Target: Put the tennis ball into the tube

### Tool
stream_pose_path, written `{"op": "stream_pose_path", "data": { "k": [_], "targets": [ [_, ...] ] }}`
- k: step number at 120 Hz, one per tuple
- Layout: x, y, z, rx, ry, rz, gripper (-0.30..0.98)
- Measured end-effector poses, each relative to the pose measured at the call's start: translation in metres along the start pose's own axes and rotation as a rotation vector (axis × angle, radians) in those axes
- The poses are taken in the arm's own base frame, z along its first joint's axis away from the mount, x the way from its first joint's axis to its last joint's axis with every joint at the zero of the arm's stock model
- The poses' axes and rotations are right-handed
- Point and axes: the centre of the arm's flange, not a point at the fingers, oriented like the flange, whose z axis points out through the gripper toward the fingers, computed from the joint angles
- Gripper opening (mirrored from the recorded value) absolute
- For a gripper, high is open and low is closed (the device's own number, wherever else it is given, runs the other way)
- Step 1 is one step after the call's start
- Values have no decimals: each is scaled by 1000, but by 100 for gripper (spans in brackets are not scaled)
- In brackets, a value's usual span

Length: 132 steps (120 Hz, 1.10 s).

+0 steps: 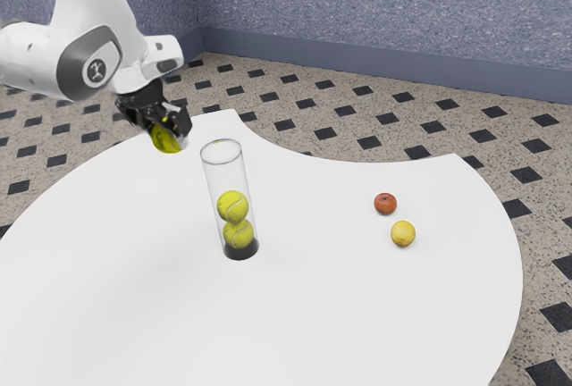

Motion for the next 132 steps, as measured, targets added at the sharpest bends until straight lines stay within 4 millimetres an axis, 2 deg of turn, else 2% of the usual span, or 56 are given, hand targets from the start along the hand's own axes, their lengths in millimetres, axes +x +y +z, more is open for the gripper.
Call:
{"op": "stream_pose_path", "data": {
  "k": [22,48,54,67,94,115,132],
  "targets": [
    [23,38,8,-22,-55,44,25],
    [44,65,25,-47,-87,70,26],
    [46,69,26,-53,-89,74,32],
    [48,70,29,-62,-99,69,43],
    [55,49,28,-63,-99,39,59],
    [55,56,16,-68,-110,62,65],
    [70,57,-40,-89,-111,87,67]
  ]
}}
